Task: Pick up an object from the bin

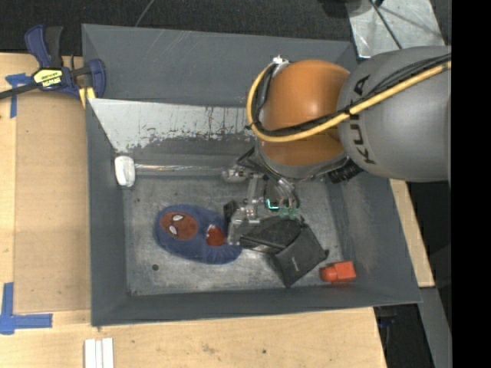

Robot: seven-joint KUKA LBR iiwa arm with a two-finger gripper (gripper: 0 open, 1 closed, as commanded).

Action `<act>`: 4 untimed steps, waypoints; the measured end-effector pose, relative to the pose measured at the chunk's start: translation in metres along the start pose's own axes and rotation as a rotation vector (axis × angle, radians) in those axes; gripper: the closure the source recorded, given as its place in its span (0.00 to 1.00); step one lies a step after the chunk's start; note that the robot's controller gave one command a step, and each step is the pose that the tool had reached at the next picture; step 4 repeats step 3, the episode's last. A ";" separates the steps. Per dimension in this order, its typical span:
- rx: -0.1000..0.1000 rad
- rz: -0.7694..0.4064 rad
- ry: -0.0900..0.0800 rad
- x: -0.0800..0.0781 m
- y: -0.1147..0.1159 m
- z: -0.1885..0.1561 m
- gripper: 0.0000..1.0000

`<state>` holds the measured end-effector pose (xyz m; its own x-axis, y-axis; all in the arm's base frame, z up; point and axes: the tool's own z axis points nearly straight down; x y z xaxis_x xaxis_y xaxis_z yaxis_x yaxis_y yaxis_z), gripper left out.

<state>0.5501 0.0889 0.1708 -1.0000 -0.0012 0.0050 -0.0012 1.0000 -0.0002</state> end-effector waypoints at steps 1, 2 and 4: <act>-0.001 0.109 -0.004 0.008 0.009 0.092 0.00; -0.003 0.109 -0.009 0.007 0.010 0.088 1.00; 0.000 -0.230 -0.014 -0.007 0.006 -0.031 1.00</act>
Offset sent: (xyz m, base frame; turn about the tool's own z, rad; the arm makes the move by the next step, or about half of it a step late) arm -0.0085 0.0093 -0.0906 0.1097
